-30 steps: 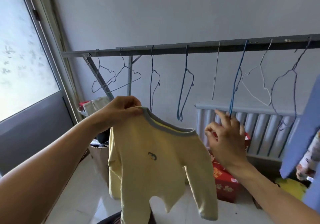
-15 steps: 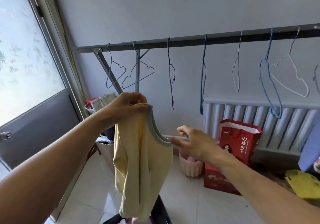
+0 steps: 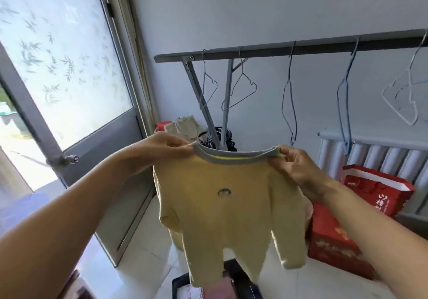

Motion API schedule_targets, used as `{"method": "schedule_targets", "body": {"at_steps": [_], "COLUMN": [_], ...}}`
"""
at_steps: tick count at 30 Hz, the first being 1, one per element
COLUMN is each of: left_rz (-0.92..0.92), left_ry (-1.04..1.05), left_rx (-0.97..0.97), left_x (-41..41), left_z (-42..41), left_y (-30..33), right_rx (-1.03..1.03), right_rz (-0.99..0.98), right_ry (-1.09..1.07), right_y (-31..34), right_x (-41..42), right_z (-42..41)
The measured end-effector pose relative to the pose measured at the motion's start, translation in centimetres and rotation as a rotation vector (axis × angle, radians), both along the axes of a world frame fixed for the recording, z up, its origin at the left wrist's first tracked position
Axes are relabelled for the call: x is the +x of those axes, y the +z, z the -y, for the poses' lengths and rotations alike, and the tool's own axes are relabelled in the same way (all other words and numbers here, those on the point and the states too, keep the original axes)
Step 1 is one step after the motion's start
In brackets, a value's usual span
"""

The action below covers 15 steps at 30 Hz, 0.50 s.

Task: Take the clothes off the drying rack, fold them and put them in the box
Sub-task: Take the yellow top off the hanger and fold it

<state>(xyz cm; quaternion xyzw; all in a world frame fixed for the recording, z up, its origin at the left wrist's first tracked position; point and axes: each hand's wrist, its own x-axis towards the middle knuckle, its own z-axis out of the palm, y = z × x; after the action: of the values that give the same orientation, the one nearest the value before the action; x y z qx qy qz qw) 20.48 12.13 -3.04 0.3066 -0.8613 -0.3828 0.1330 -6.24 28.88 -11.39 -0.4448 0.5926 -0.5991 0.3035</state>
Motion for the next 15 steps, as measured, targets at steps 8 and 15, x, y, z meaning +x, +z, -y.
{"method": "schedule_targets", "body": {"at_steps": [8, 15], "left_rz": [-0.248, -0.332], "left_ry": [0.104, 0.379], "left_rx": [0.403, 0.264], "left_x": [4.0, 2.9], "left_z": [-0.8, -1.8], "left_y": [-2.0, -3.7], "right_rx": [0.203, 0.211], "right_rz": [-0.247, -0.306], "right_ry": [0.347, 0.047], "right_y": [5.6, 4.5], "right_x": [0.1, 1.8], "right_z": [-0.5, 2.0]}}
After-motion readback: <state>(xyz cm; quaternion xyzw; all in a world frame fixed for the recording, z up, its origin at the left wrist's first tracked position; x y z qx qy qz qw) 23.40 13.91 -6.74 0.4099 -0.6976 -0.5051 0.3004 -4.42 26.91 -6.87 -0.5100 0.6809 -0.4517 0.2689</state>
